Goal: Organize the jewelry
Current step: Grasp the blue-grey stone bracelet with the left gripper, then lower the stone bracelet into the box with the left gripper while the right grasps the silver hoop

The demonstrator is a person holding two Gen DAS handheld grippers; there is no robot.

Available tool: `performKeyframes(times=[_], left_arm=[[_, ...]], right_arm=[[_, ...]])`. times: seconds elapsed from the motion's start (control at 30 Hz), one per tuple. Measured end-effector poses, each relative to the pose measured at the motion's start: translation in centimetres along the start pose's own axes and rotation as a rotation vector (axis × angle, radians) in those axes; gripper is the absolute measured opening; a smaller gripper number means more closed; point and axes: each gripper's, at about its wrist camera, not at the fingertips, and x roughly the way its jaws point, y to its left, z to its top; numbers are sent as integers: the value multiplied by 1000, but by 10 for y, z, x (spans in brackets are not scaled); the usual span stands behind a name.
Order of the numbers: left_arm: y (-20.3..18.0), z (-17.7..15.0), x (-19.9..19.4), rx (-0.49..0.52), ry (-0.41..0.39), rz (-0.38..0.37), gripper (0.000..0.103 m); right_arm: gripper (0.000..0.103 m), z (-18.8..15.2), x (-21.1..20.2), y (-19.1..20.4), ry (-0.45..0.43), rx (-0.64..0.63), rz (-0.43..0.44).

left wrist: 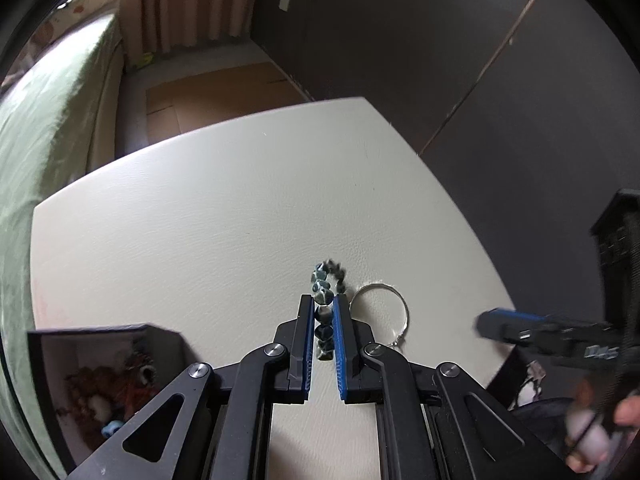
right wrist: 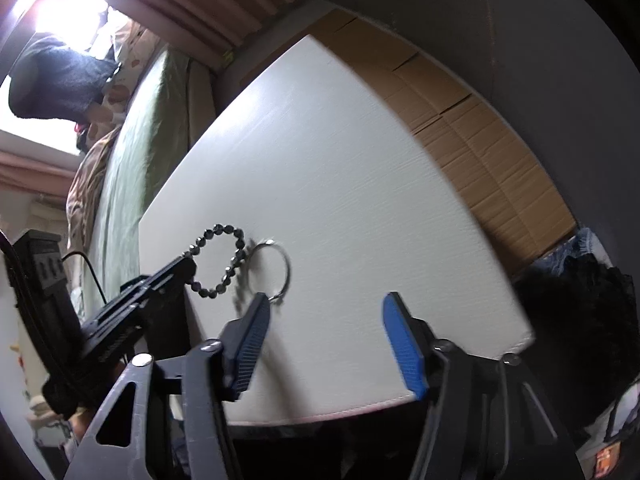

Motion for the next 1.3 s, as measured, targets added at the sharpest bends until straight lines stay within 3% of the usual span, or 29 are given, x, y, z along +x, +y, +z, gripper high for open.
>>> performKeyframes(times=[0.3, 0.97, 1.17, 1.3], left_arm=[[21, -6, -41, -43, -77, -24, 9], [64, -26, -90, -110, -163, -37, 9], [70, -29, -101, -123, -179, -41, 9], [70, -30, -109, -118, -195, -45, 9]], right_arm=[[25, -6, 31, 33, 52, -52, -6], [24, -7, 64, 77, -20, -190, -254], [15, -13, 68, 90, -47, -300, -381], [4, -11, 61, 81, -42, -269, -346]])
